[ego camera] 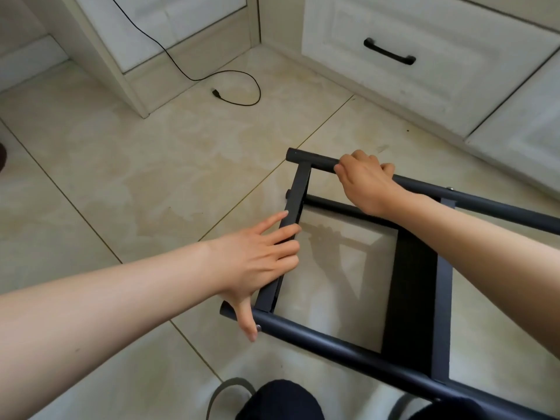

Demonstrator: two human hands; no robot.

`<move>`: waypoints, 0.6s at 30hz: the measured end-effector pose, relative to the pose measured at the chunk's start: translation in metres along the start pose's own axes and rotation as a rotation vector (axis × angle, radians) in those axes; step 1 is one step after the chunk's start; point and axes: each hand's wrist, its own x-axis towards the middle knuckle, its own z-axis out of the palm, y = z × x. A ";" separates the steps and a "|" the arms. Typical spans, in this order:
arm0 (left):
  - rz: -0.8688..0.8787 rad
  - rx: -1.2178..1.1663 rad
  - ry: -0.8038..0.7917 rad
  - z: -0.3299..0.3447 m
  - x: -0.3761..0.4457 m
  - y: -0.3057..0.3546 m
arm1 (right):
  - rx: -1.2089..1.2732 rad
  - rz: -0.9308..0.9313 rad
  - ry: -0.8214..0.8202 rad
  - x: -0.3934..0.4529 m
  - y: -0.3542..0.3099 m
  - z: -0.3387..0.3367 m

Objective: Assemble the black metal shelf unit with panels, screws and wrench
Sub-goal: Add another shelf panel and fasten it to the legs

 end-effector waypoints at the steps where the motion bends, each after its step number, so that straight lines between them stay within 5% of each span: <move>1: -0.004 -0.001 0.012 0.001 0.000 0.000 | 0.001 -0.003 0.004 0.000 0.000 0.001; 7: -0.089 -0.140 0.103 0.009 -0.003 0.003 | 0.024 0.033 0.017 0.003 0.002 -0.001; 13: -0.136 -0.502 -0.006 0.017 -0.007 0.002 | 0.039 0.038 0.020 0.002 0.003 -0.002; 18: -0.076 -0.441 0.016 0.016 -0.002 0.001 | 0.044 0.033 0.037 0.003 0.003 0.000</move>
